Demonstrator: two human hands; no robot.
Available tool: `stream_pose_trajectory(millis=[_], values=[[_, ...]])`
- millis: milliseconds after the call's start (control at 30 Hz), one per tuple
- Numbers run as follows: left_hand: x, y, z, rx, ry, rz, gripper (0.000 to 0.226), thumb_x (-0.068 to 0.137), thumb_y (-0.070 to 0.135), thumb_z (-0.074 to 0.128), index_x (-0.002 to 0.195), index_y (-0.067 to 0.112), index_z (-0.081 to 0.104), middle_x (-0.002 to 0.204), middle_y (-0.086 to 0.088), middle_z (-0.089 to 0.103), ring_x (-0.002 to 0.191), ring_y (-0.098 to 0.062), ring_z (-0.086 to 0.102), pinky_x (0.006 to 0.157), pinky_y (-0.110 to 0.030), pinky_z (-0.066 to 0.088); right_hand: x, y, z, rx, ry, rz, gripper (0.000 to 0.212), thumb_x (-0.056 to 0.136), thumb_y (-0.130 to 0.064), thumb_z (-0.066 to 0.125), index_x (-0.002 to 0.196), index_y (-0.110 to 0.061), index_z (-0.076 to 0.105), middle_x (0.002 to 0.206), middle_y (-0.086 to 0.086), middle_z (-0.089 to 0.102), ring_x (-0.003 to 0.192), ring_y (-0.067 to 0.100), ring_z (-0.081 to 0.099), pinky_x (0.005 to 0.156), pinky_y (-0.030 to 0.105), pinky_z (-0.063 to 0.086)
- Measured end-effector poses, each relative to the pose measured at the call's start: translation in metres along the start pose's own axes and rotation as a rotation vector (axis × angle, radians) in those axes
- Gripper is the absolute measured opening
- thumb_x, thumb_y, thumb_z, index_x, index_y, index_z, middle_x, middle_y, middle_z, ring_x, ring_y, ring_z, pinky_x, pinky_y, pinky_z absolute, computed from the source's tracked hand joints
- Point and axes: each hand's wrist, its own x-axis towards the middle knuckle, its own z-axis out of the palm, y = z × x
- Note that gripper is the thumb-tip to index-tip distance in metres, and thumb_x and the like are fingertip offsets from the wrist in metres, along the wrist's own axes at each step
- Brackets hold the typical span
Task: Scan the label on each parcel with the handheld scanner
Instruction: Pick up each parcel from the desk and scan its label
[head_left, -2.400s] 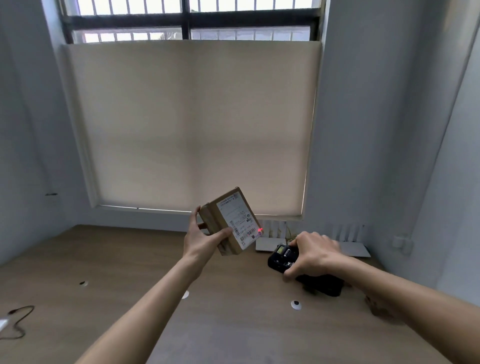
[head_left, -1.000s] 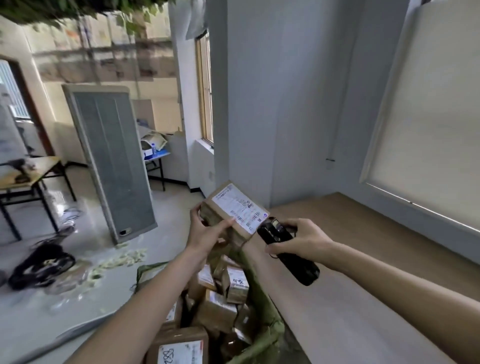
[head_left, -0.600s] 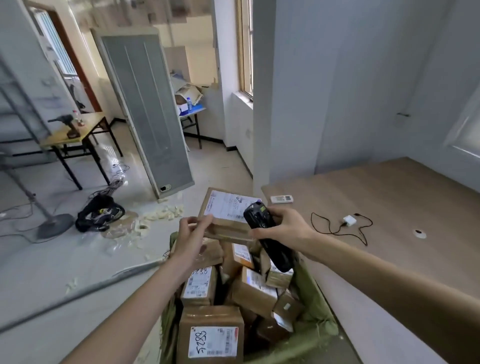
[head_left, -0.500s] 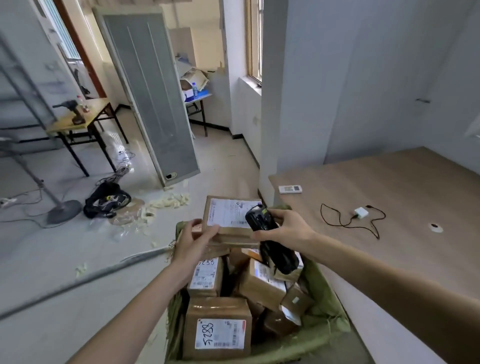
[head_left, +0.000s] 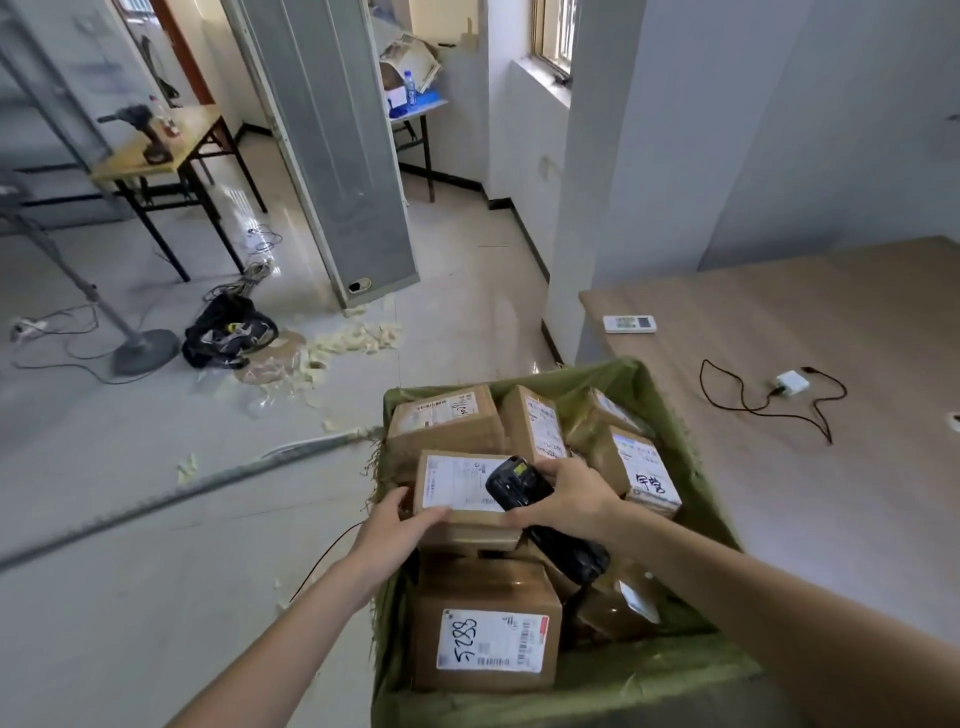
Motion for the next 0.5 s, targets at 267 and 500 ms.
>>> stream_pose_trajectory(millis=[267,500], values=[[-0.005,0.014,-0.021,0.118,0.116,0.143,0.063,0.095,0.037,0.066,0.151,0.02,0.041,0.151,-0.006,0.047,0.135,-0.026,0.047,0.109,-0.042,0.043,-0.035,-0.006,-0.024,-0.132,0.137,0.04,0.078,0.067,-0.052,0.09,0.135,-0.029,0.063,0.11,-0.007,0.068,0.097,0.014,0.065,0.08,0.029,0.052],[-0.044,0.088,-0.012,0.184,0.098,0.491,0.044,0.093,0.036,0.068,0.136,0.029,0.06,0.148,0.002,0.05,0.137,-0.02,0.045,0.112,-0.041,0.039,-0.129,0.0,-0.087,-0.101,0.379,0.093,0.075,0.065,-0.052,0.092,0.131,-0.032,0.066,0.101,-0.01,0.07,0.081,0.002,0.061,0.062,0.019,0.046]])
